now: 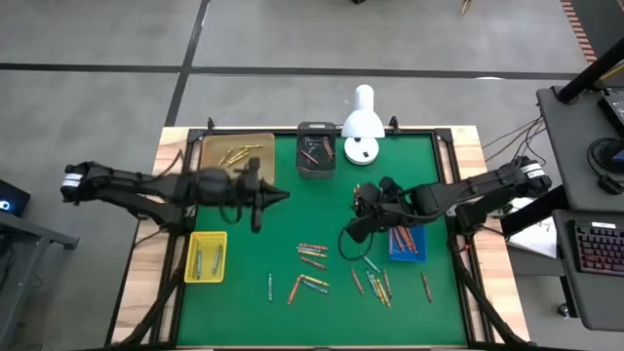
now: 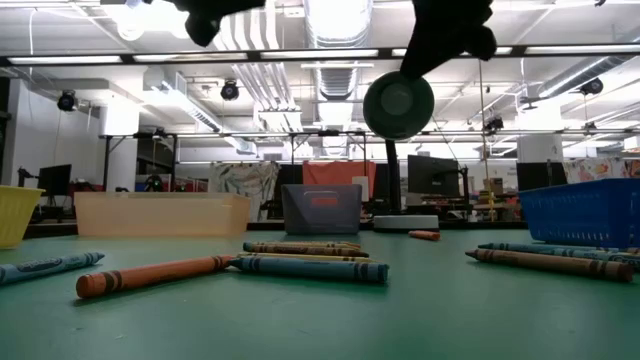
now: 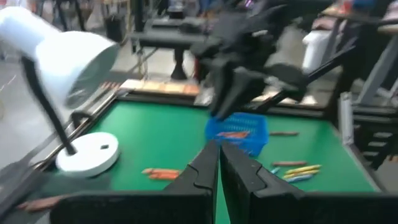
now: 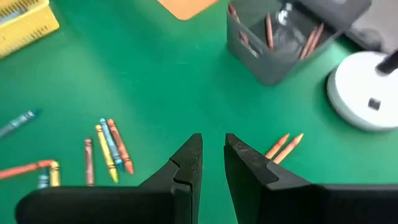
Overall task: Sort crayons
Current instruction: Put the orange crayon into the blue bin
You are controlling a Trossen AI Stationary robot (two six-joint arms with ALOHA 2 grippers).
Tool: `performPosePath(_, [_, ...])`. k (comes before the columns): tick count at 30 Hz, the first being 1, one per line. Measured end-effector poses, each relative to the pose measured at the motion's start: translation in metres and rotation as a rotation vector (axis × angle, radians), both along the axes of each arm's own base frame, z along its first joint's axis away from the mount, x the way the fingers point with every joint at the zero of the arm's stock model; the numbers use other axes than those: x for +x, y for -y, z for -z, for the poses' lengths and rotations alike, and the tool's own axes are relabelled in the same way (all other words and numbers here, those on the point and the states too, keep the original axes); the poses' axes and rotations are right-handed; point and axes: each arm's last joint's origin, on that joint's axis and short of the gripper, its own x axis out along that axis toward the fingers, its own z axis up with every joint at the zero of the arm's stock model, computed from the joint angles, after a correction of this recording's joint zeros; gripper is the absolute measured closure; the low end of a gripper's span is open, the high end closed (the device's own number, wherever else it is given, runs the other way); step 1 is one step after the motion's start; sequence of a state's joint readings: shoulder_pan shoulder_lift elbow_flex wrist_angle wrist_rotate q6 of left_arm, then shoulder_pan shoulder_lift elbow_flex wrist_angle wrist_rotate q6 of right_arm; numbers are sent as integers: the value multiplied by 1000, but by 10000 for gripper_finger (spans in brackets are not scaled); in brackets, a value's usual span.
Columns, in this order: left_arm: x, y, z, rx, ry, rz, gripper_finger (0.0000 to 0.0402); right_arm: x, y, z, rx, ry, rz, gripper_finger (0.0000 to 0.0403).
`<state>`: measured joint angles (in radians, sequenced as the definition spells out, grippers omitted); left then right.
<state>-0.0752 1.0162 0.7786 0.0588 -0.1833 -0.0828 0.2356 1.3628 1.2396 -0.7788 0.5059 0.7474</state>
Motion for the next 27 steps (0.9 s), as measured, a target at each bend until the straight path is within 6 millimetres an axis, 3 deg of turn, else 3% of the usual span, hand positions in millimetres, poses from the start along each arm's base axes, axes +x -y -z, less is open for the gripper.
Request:
performPosePath(6, [-11,17,11,14,72,-24,401,12,20,15,74,-56,73,344])
performPosePath(19, [-23,15,21,34,67,-47,401,34,66,69,189,-317,164,345])
performPosePath(27, [-24,13,21,74,68,-93,402,42,96,98,206,-401,271,382])
